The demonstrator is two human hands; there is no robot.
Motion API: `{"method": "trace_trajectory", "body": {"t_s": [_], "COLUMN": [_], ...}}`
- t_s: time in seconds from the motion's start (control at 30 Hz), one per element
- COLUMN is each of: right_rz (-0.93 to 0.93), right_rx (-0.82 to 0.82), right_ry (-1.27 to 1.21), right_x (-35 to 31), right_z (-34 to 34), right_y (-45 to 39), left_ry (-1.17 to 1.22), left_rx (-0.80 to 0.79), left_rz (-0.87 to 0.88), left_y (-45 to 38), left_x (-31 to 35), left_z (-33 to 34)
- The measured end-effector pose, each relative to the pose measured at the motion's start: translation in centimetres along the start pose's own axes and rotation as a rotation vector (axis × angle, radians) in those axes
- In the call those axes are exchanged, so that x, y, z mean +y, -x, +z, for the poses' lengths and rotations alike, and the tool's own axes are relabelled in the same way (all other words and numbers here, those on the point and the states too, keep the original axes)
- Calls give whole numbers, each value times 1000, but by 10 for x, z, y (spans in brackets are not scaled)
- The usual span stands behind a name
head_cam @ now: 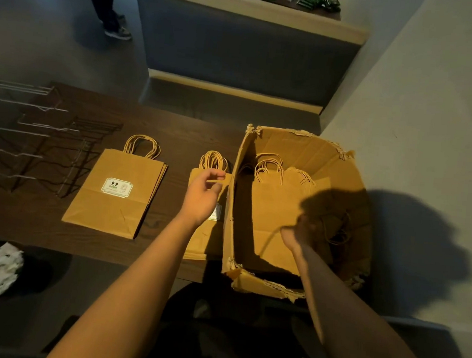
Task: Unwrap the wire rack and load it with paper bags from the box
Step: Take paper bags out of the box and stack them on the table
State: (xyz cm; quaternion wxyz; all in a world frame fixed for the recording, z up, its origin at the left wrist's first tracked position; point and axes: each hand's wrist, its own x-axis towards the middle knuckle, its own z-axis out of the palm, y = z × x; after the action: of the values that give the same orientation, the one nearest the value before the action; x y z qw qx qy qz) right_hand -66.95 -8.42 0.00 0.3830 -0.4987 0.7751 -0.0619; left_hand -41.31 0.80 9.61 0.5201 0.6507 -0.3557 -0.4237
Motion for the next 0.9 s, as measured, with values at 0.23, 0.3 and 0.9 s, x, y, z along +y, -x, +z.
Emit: {"method": "trace_trajectory", "body": {"t_s": [0.23,0.3,0.9], "right_rz": [45,62,-704], "right_rx": [-126,-213,-467], "right_ry": [-223,-296,-519], "right_x": [1,-22,-127], "right_z": [-8,-27,-50], "right_y": [-13,21,166], "left_ry": [22,14,523], "left_rx": [6,12,-179], "left_rz": [8,3,-231], "left_y": [15,17,35], "left_x": [16,16,63], "left_z": [17,17,10]}}
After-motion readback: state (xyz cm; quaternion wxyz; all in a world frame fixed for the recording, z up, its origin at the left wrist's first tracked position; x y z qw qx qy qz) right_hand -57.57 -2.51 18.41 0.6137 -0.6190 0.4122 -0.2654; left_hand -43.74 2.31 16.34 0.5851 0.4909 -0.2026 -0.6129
